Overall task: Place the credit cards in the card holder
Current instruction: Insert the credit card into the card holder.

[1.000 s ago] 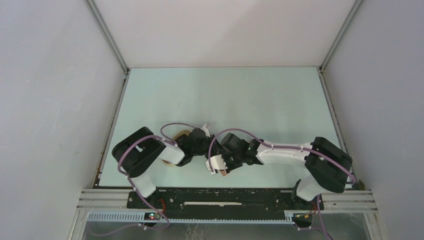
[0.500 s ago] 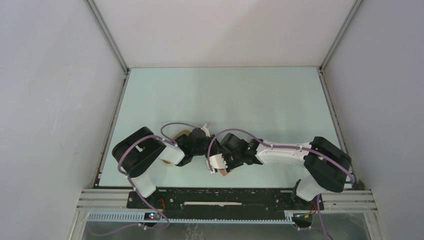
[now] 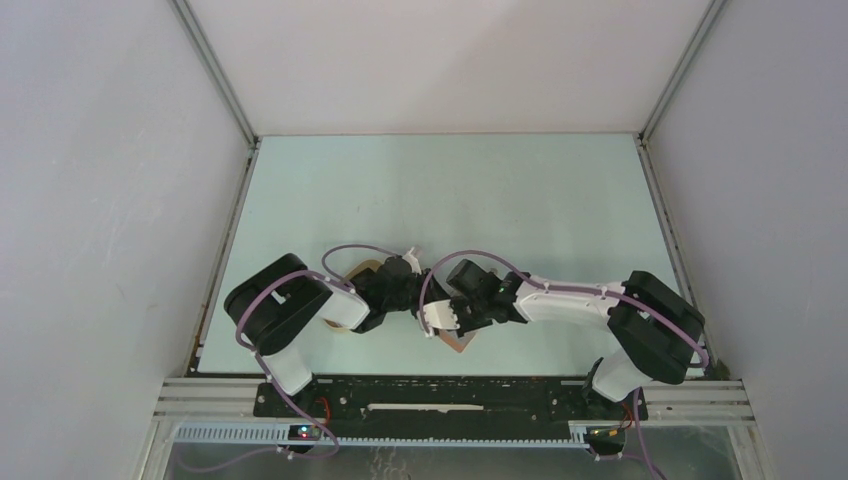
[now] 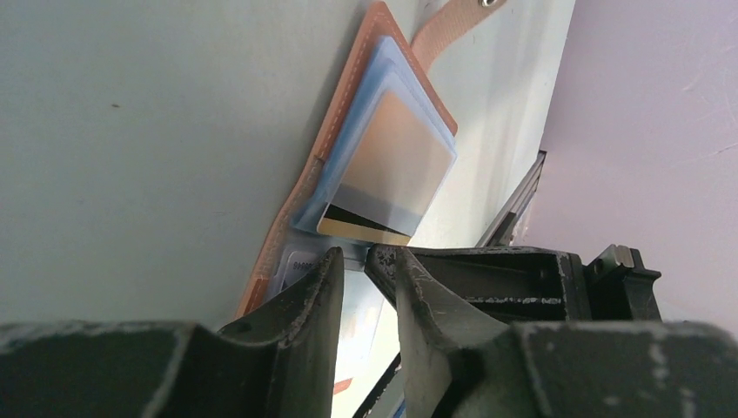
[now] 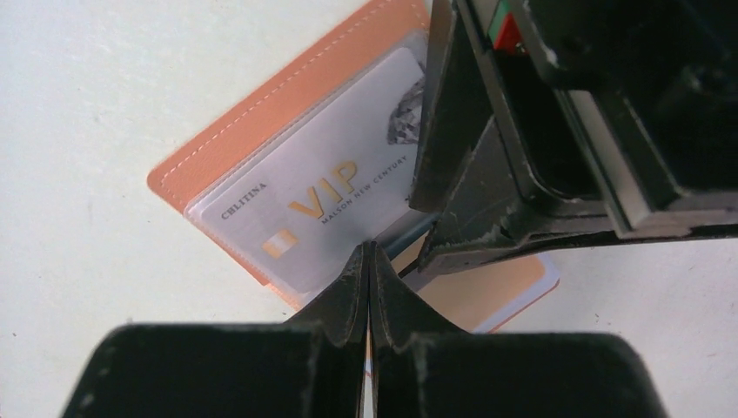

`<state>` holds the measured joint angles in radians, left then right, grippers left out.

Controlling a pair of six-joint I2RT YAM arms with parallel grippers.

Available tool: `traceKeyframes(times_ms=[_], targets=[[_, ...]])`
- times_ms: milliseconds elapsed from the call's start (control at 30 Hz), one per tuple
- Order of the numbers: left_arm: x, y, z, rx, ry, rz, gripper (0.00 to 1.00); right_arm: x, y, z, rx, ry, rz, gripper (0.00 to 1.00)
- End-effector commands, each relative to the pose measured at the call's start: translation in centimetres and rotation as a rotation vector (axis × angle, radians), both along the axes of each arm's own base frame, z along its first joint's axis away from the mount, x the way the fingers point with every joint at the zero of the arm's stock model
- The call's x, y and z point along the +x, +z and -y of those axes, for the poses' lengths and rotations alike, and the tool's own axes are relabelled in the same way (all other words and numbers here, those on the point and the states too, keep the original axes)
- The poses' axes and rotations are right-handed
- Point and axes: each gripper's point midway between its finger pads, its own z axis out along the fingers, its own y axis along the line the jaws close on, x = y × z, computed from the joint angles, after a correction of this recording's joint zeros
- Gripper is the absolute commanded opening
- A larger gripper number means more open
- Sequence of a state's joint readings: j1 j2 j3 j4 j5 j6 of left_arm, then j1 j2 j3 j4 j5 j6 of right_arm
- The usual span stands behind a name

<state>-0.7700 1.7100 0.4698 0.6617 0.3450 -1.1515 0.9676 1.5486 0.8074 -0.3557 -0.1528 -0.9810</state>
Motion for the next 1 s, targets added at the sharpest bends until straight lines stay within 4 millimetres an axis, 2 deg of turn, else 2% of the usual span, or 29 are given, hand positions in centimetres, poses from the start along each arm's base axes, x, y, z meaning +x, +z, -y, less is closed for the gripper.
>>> traceKeyframes(times_ms=[0,200,333,533,967], targets=[[-1.8,-3.2,-1.9,0.107,-0.018,-0.048,0.35,1.5,0.9,0.8,-0.021,-0.071,0.024,0.04],[-1.7,-2.9,-1.8,0.094,-0.014,-0.036,0.36,2.0,1.6,0.7,0.019,-0.12,0.003,0.06],[-1.4,-2.1,-1.7,0.069,-0.009,-0.005,0.37,1.7,2.8,0.2,0.074,-0.134,-0.038,0.08],[-1.1,-0.6,-1.6,0.043,-0.013,0.055,0.38,1.6,3.3,0.4,0.089,-0.149,-0.085,0.11],[-2.0,1.1,-3.8,0.072,-0.002,0.143,0.4,0.7,5.8,0.9,0.163,-0.155,-0.224,0.16]])
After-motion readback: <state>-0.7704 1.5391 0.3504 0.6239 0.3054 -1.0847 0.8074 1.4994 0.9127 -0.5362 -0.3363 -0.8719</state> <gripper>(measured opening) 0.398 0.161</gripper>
